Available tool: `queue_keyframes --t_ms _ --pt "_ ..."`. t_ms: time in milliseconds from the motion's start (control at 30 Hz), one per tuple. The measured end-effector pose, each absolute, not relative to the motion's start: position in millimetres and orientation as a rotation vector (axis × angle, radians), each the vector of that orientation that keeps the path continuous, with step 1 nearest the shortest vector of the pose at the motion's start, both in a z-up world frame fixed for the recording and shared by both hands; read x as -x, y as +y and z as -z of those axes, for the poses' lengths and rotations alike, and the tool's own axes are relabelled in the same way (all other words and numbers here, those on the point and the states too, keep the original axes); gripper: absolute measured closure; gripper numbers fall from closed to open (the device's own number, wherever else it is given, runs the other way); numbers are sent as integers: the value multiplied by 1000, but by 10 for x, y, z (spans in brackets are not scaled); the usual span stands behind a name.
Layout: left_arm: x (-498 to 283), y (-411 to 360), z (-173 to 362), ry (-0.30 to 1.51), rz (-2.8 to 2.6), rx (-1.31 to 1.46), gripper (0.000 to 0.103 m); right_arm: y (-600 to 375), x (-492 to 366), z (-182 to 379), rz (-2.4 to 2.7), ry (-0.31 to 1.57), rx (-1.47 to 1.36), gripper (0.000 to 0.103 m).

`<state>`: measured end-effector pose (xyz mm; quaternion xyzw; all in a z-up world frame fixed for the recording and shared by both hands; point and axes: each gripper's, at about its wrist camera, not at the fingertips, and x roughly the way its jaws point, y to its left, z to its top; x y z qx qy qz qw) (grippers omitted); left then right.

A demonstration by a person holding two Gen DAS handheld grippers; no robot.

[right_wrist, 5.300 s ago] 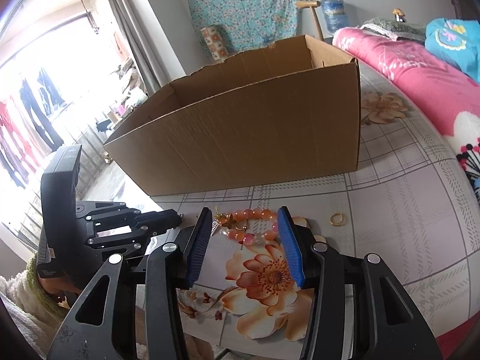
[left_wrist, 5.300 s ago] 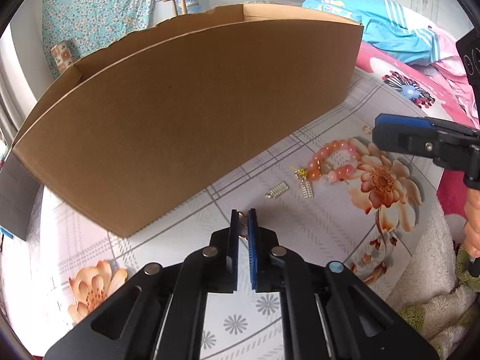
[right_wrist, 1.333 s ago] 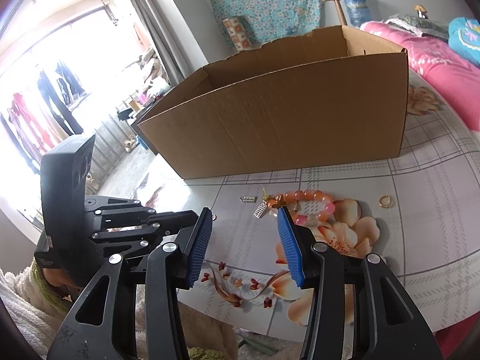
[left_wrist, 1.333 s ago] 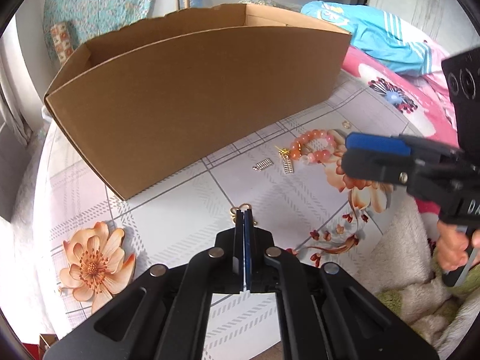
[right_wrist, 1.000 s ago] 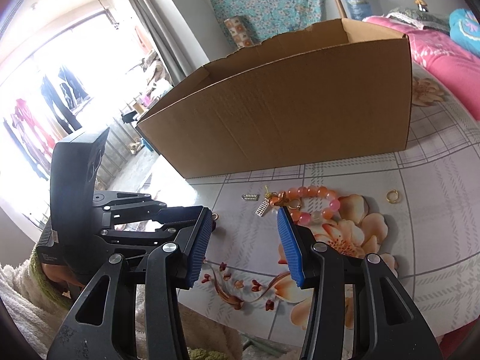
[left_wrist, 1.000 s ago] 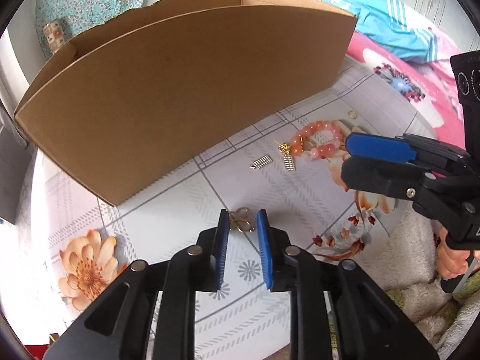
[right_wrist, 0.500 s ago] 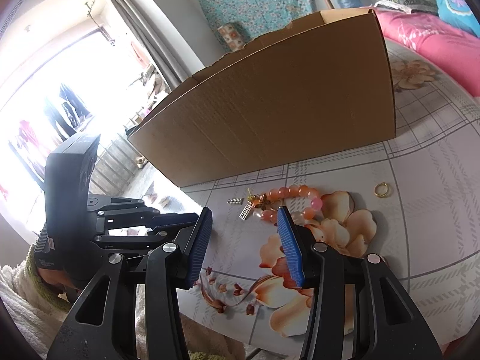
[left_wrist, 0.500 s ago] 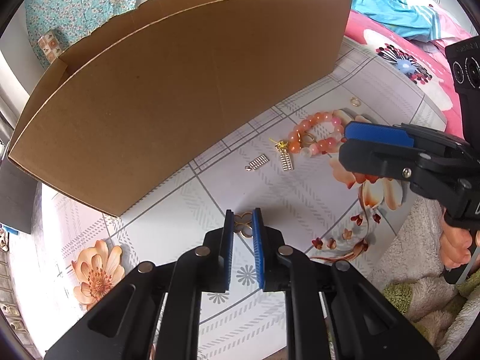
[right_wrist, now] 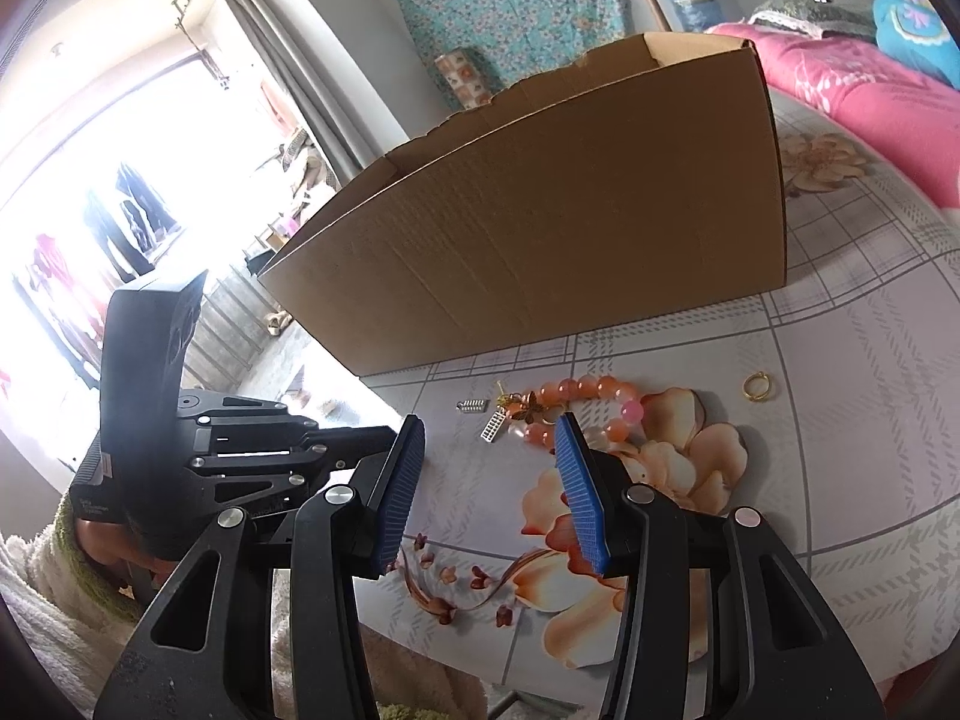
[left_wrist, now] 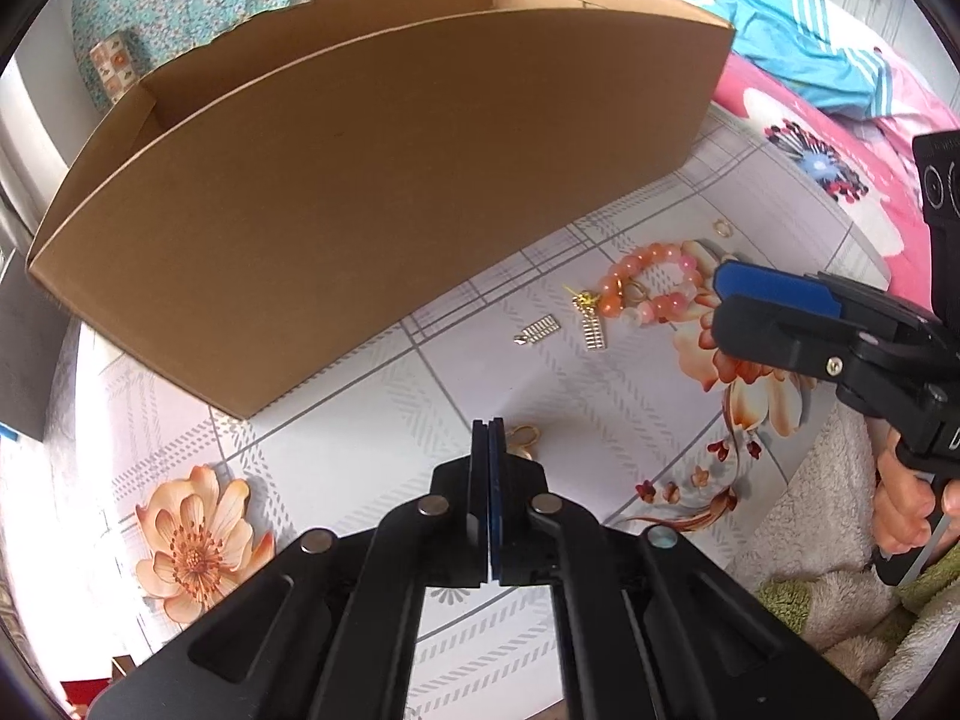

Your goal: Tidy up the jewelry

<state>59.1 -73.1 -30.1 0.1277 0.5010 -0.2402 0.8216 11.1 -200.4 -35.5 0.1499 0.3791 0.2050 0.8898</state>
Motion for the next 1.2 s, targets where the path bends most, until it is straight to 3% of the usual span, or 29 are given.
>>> queue_keyframes --t_ms 200,433,533,833,1200 --pt "-579 -475 280 1045 492 -173 103 -1799 -108 318 -448 806 -245 58" --pt "-501 -252 292 1011 444 -149 103 -1315 -244 307 -574 856 45 59" --pt "-452 -181 305 993 426 -147 103 -1086 -356 353 -614 888 217 63" --pt "-393 -87 374 970 438 -133 102 -821 -530 491 -684 959 389 78" --pt "-403 -52 378 958 472 -108 102 -661 -494 449 -790 981 572 82"
